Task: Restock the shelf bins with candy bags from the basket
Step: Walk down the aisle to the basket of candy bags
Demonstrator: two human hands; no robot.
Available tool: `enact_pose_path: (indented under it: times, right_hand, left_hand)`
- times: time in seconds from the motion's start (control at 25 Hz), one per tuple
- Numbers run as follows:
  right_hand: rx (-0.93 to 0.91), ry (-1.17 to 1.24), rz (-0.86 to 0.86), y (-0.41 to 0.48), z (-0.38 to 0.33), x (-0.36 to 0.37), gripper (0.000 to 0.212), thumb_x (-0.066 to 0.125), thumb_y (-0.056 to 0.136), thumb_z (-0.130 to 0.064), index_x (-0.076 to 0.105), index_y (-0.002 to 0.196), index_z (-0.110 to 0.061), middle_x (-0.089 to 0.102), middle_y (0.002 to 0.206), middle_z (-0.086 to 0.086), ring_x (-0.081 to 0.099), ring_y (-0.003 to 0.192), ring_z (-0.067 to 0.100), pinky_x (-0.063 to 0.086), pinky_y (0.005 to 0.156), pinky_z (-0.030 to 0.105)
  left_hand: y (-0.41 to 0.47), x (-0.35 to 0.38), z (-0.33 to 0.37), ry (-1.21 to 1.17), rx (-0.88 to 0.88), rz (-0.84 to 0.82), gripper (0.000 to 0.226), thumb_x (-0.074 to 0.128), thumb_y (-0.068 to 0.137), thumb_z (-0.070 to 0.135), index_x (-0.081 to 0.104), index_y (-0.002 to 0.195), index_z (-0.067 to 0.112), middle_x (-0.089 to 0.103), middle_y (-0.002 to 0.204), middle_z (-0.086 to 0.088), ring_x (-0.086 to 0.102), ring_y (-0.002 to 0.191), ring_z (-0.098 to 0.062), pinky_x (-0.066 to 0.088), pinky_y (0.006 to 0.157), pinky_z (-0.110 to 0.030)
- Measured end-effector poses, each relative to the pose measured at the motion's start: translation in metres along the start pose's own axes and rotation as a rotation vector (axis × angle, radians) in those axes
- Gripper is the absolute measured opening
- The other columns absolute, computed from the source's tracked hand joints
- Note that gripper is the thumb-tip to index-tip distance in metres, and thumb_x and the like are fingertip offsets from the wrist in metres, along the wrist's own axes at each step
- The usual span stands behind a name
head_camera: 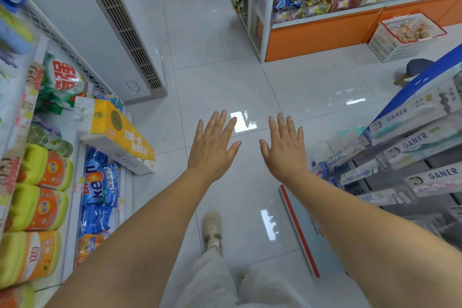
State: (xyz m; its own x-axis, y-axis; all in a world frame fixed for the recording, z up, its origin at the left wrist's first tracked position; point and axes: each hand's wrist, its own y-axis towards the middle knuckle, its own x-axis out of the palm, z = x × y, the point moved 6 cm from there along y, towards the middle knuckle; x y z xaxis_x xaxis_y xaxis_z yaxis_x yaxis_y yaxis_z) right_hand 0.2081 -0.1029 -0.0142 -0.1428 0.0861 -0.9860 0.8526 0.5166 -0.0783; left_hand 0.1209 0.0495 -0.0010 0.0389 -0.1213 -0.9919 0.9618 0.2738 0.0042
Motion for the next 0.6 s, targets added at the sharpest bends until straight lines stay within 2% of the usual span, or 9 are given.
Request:
enact_pose_path:
  times: [0.36,0.6]
  right_hand:
    - [0.156,0.005,-0.015,0.114,0.012,0.015,0.062,0.027,0.102,-0.042,0.007,0.155,-0.018,0.002,0.163,0.007,-0.004,0.150,0.026,-0.001,0.120,0.046]
    - [0.283,-0.021,-0.070,0.191,0.008,0.022,0.062,0.023,0.102,-0.043,0.003,0.155,-0.017,-0.001,0.163,0.007,-0.004,0.150,0.026,0.000,0.120,0.046]
  left_hand:
    - [0.137,0.019,-0.042,-0.029,0.126,-0.045,0.062,0.025,0.102,0.050,0.009,0.156,0.025,0.002,0.164,-0.002,-0.004,0.151,-0.019,-0.002,0.121,-0.043]
    - [0.233,0.029,-0.076,-0.001,0.251,-0.117,0.062,0.023,0.102,0.050,0.007,0.156,0.025,0.000,0.164,-0.002,-0.006,0.151,-0.018,-0.004,0.121,-0.043]
